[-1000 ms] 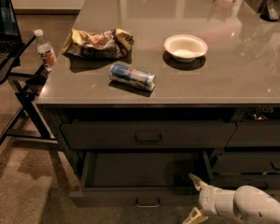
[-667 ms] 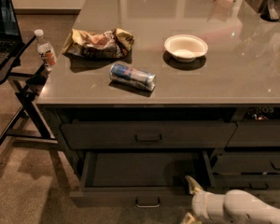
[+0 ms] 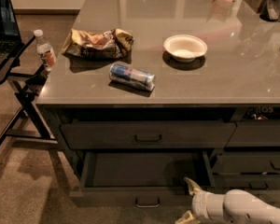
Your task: Open middle drawer
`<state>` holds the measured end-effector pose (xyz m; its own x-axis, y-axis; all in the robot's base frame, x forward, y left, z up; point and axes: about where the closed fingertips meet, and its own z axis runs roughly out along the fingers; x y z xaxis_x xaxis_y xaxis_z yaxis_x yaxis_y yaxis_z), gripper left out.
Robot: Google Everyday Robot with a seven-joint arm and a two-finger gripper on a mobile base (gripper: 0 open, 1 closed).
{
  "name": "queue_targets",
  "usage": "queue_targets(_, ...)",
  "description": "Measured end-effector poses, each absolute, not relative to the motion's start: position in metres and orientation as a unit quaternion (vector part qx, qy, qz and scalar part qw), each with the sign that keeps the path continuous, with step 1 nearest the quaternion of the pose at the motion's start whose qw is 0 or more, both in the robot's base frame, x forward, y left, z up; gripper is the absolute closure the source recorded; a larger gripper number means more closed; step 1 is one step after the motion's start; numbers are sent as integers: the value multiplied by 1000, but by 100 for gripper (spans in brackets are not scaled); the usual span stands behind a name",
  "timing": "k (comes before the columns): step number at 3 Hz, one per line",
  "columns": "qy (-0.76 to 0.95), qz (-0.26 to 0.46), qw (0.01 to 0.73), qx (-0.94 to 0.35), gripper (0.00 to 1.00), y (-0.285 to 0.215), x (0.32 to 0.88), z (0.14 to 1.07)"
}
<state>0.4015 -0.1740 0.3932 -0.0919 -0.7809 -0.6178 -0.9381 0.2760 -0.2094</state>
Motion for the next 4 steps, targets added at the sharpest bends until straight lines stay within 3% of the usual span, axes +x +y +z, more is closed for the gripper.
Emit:
queue_targets(3,729,120,326,-590,89,-180,403,411)
queue_targets(4,729,120,326,-590,100,-182,403,413)
